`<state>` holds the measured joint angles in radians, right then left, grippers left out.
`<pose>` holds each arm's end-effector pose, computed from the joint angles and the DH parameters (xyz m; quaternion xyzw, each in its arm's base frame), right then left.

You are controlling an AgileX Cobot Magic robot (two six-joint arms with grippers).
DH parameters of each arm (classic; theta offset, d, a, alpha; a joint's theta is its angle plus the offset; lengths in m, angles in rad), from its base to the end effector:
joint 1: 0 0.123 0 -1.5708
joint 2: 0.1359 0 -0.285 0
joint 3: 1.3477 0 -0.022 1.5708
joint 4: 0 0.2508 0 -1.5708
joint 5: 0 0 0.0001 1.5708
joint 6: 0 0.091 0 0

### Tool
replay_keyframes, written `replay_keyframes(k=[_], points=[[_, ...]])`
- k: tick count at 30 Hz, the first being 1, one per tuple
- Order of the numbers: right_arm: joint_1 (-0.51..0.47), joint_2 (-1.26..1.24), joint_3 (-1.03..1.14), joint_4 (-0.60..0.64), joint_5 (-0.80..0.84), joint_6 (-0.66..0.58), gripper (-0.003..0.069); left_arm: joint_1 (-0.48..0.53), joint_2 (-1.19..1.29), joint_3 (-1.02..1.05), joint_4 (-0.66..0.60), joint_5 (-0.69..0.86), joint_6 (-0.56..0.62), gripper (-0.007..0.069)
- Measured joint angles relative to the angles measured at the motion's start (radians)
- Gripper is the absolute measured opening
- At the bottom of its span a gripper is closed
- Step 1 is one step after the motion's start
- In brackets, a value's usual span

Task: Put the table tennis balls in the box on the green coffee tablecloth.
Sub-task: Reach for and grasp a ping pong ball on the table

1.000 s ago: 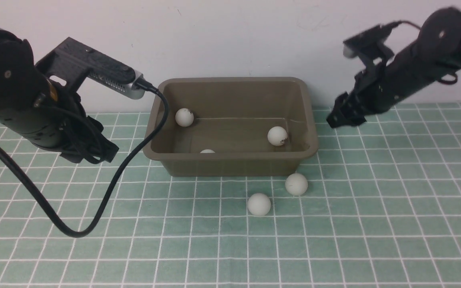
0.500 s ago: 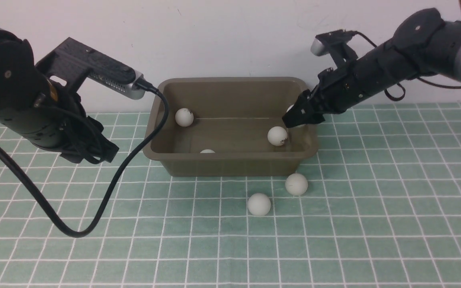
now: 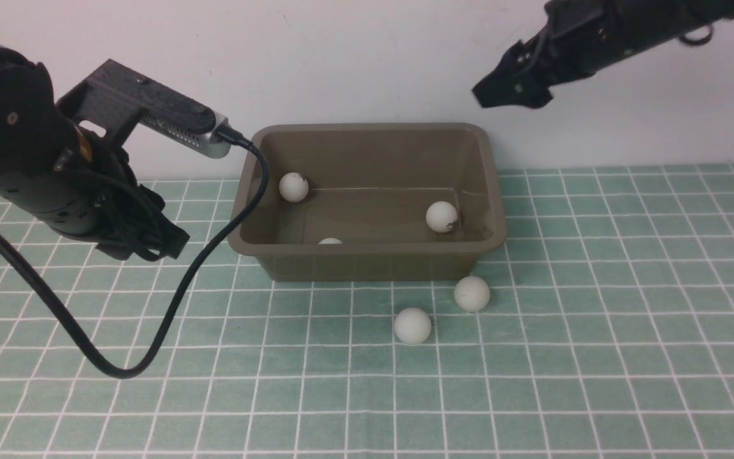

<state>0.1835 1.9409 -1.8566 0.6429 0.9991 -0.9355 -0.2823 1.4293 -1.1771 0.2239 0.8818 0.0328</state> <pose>0.4225 0.1251 0.3339 -0.4078 0.8182 0.1833 0.3614 0.2878 -0.0672 0.3114 0.1963 0.9407 0.0689 0.2680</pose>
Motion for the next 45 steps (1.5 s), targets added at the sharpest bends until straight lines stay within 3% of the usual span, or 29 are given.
replay_keyframes(k=[5, 10, 15, 20, 22, 29, 36, 45], points=[[0.000, -0.151, -0.003, -0.263, 0.097, 0.194, 0.0531, 0.000, 0.000, 0.000, 0.000, -0.011, 0.000, 0.0288], [0.000, -0.226, 0.023, -0.280, 0.203, 0.346, 0.0529, 0.000, 0.000, 0.000, 0.000, -0.026, 0.000, 0.0288], [0.000, -0.271, 0.151, -0.285, 0.196, 0.383, 0.0528, 0.000, 0.000, 0.000, 0.000, -0.026, 0.000, 0.0288], [0.000, -0.345, 0.396, -0.253, 0.129, 0.381, 0.0528, 0.000, 0.000, 0.000, 0.000, -0.026, 0.000, 0.0288], [0.000, -0.394, 0.581, -0.190, 0.020, 0.344, 0.0528, 0.000, 0.000, 0.000, 0.000, -0.026, 0.000, 0.0288], [0.063, -0.420, 0.881, 0.000, -0.281, 0.204, 0.0528, 0.000, 0.000, 0.000, 0.000, -0.027, 0.000, 0.0288], [0.190, -0.315, 0.900, 0.042, -0.495, 0.154, 0.0528, 0.000, 0.000, 0.000, -0.001, -0.024, 0.000, 0.0288], [0.198, -0.146, 0.900, 0.153, -0.692, 0.121, 0.0528, 0.000, 0.000, 0.000, -0.003, -0.026, 0.000, 0.0288]])
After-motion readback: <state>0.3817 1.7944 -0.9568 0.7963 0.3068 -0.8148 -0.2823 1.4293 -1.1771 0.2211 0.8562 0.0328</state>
